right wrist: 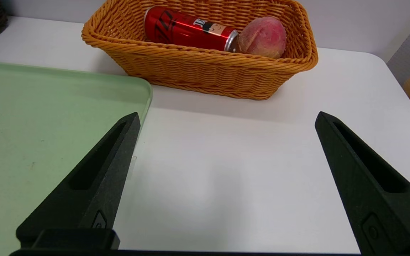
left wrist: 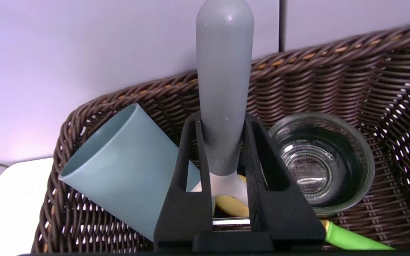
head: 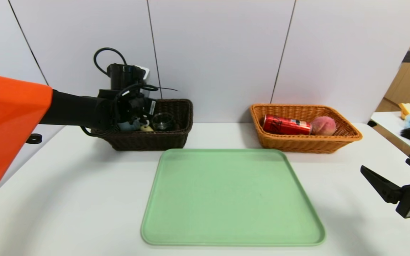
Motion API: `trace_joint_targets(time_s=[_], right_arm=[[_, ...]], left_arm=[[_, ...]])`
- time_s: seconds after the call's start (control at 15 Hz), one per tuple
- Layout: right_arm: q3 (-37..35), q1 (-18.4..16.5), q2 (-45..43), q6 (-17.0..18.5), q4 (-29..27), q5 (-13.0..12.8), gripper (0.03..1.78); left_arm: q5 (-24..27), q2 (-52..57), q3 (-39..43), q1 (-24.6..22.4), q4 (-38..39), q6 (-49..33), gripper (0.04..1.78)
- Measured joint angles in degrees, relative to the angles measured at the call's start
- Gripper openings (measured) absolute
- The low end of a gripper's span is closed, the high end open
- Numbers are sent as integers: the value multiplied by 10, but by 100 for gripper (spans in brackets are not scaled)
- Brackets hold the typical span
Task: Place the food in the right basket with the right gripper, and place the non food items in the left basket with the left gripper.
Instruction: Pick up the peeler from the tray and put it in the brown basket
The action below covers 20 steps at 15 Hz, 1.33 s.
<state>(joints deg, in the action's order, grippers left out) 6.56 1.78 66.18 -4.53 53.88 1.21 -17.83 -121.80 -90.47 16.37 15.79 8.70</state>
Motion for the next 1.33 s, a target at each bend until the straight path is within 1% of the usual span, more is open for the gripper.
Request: trace_joint_targets(time_s=[0.13, 0.33, 0.53, 0.67, 0.8, 0.93, 1.13, 1.2, 1.33], right_arm=[[1, 0, 2, 0, 1, 0, 170], [1, 1, 3, 0, 1, -1, 170], [8, 0, 3, 0, 1, 0, 170], [14, 1, 3, -1, 1, 0, 170], [23, 4, 1, 0, 2, 1, 170], [36, 5, -8, 0, 0, 1, 170], [48, 5, -31, -2, -9, 5, 170], [49, 5, -44, -3, -22, 7, 170], [54, 6, -80, -3, -68, 9, 170]], left_arm=[[1, -1, 0, 0, 8, -6, 69], [3, 0, 0, 0, 24, -13, 101], [5, 10, 1, 0, 32, -15, 124], [15, 35, 1, 0, 27, -20, 134], [19, 81, 22, 0, 23, -23, 142], [22, 153, 82, -1, 23, -33, 148], [22, 293, 215, -5, 22, -55, 156], [22, 341, 261, -12, 21, -59, 157], [22, 437, 351, -32, 21, -58, 160]])
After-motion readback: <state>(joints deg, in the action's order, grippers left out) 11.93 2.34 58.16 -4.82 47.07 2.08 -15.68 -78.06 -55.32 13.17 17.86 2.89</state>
